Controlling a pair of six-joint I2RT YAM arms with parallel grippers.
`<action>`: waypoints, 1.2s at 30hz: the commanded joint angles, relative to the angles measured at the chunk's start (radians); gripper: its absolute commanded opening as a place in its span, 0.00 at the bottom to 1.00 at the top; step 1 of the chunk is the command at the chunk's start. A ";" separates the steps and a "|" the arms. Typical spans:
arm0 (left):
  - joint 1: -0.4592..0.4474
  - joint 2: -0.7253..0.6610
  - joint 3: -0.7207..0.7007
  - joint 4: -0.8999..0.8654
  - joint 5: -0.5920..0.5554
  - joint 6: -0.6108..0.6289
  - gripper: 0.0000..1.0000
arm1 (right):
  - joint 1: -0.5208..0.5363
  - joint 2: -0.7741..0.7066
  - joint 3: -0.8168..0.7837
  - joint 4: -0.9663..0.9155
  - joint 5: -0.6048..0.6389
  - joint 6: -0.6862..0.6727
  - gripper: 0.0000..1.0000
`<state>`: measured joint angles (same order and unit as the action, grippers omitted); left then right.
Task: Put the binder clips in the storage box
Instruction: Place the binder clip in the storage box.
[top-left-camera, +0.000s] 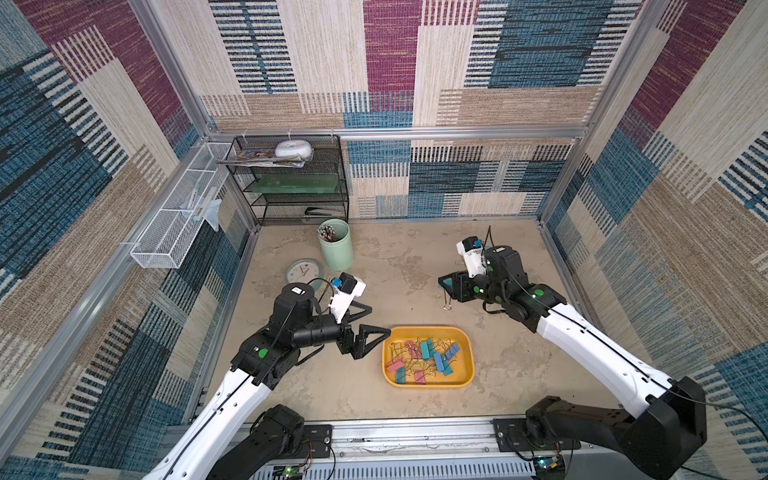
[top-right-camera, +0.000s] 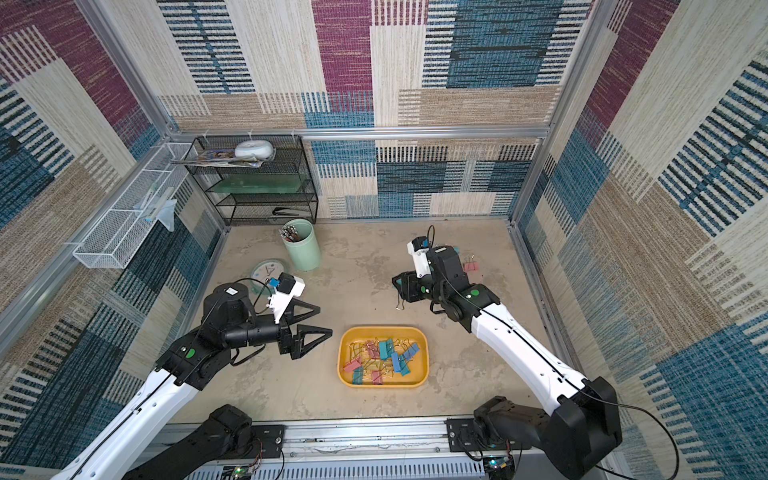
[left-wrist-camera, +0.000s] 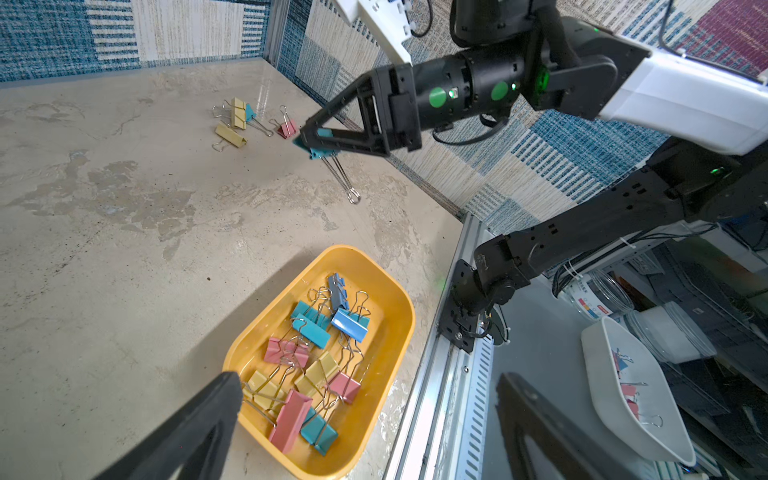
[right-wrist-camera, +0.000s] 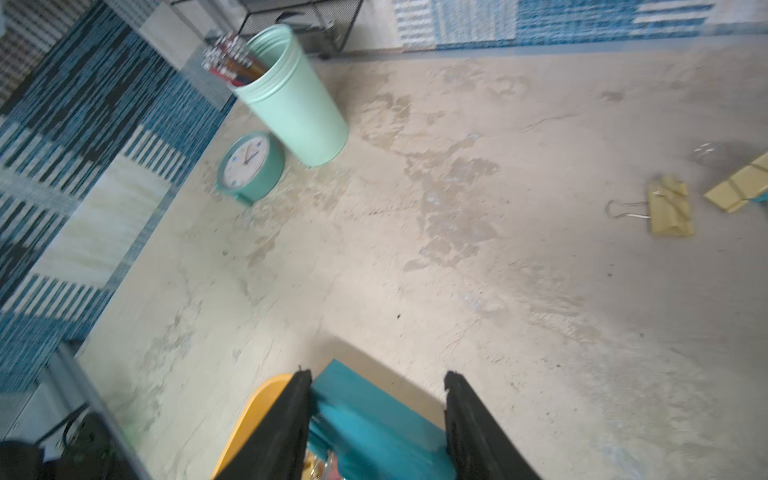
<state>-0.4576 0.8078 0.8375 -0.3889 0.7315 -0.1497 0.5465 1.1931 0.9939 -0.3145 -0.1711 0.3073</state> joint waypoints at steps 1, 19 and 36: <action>0.000 -0.008 -0.001 0.020 -0.006 0.010 1.00 | 0.070 -0.017 -0.017 -0.002 -0.037 -0.059 0.36; 0.001 -0.139 -0.043 0.060 -0.106 0.038 1.00 | 0.404 0.500 0.167 -0.082 0.052 -0.224 0.37; 0.004 -0.112 -0.039 0.059 -0.081 0.032 0.99 | 0.419 0.445 0.110 -0.010 0.048 -0.203 0.64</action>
<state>-0.4545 0.6952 0.7944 -0.3595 0.6315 -0.1238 0.9657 1.6661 1.1095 -0.3607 -0.1169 0.0948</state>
